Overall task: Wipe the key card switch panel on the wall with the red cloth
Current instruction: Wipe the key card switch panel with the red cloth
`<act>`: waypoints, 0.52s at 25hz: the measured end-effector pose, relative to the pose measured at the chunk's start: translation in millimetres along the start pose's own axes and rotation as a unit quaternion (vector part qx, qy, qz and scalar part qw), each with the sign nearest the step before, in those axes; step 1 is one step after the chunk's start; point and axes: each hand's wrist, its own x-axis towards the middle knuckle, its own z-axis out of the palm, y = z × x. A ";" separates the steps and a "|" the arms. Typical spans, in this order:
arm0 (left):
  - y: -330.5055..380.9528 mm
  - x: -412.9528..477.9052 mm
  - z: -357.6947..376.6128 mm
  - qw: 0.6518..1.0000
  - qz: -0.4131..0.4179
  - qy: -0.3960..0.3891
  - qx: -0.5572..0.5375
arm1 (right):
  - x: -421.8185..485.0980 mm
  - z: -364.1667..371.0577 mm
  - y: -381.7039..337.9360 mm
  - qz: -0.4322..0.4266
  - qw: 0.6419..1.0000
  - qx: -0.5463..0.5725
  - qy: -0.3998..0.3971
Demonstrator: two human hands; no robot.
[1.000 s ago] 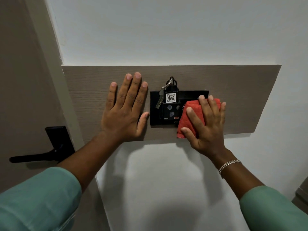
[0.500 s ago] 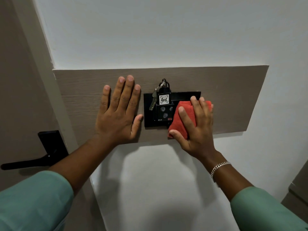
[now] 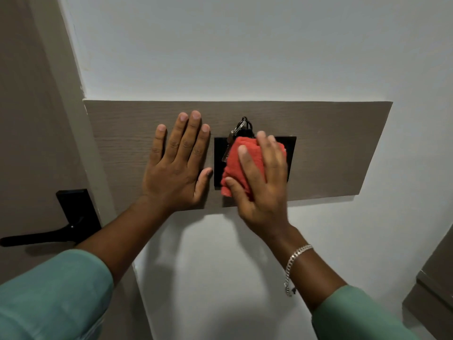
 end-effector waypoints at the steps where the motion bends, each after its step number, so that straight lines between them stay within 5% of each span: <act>1: -0.1 -0.4 0.5 1.000 0.001 -0.001 -0.001 | 0.3 5.5 -5.3 -0.005 0.999 -0.029 -0.025; 13: -0.8 6.2 -37.3 0.994 -0.006 -0.104 -0.042 | -25.5 -21.9 7.4 -0.021 0.987 -0.075 -0.141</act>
